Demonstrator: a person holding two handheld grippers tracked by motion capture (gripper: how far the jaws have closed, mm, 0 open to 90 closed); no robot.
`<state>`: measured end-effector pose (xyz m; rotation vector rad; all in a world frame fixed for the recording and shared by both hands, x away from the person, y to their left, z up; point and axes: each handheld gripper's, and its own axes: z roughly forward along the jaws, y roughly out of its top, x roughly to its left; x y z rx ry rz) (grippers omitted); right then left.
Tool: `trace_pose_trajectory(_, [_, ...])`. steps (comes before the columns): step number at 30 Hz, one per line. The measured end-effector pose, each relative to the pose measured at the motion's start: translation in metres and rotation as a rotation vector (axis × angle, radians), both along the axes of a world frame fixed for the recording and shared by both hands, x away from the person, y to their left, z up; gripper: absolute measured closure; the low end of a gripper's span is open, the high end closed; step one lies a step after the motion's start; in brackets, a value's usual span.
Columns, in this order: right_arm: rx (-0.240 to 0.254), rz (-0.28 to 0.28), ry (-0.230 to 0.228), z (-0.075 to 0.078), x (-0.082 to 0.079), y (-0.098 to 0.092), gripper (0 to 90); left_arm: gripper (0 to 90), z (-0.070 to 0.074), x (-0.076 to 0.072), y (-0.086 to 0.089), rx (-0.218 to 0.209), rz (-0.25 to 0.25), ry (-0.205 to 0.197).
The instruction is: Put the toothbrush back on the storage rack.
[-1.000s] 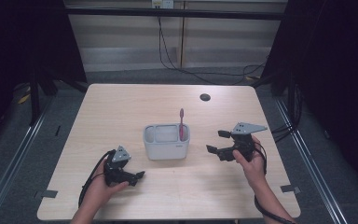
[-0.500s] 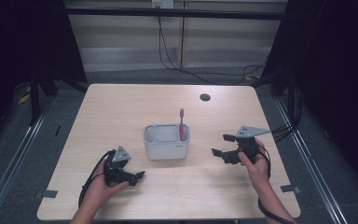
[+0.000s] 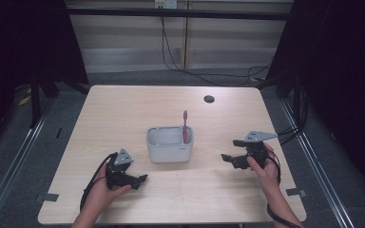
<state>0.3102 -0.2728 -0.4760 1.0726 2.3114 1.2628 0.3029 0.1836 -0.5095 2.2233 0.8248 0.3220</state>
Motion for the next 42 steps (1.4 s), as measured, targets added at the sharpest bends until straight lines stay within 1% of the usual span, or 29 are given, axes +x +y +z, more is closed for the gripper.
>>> trace_pose_trajectory(3, [-0.013, -0.001, 0.004, -0.002, 0.000, -0.001, 18.1, 7.0, 0.000, 0.000, 0.000, 0.000, 0.000, 0.000])
trace_pose_trajectory(4, [-0.026, 0.000, 0.007, -0.003, 0.000, -0.001, 18.2, 7.0, 0.000, 0.000, 0.000, 0.000, 0.000, 0.000])
trace_pose_trajectory(10, [-0.063, 0.008, 0.017, -0.007, 0.000, -0.002, 18.1, 7.0, 0.000, 0.000, 0.000, 0.000, 0.000, 0.000])
trace_pose_trajectory(20, [-0.130, 0.017, 0.046, -0.015, -0.001, -0.003, 18.2, 7.0, 0.000, 0.000, 0.000, 0.000, 0.000, 0.000])
trace_pose_trajectory(21, [-0.134, 0.020, 0.056, -0.016, -0.001, -0.003, 18.2, 7.0, 0.000, 0.000, 0.000, 0.000, 0.000, 0.000])
trace_pose_trajectory(25, [-0.171, 0.024, 0.068, -0.020, 0.000, -0.003, 18.2, 7.0, 0.000, 0.000, 0.000, 0.000, 0.000, 0.000])
trace_pose_trajectory(29, [-0.182, 0.022, 0.075, -0.023, 0.000, -0.006, 18.2, 7.0, 0.000, 0.000, 0.000, 0.000, 0.000, 0.000])
trace_pose_trajectory(35, [-0.205, 0.025, 0.109, -0.028, 0.000, -0.008, 18.2, 7.0, 0.000, 0.000, 0.000, 0.000, 0.000, 0.000])
trace_pose_trajectory(36, [-0.210, 0.030, 0.105, -0.029, 0.000, -0.008, 18.1, 7.0, 0.000, 0.000, 0.000, 0.000, 0.000, 0.000])
trace_pose_trajectory(38, [-0.208, 0.028, 0.113, -0.029, 0.000, -0.008, 18.1, 7.0, 0.000, 0.000, 0.000, 0.000, -0.001, 0.000])
trace_pose_trajectory(42, [-0.202, 0.033, 0.109, -0.030, 0.000, -0.009, 17.5, 7.0, 0.000, 0.000, 0.000, 0.001, -0.001, 0.000])
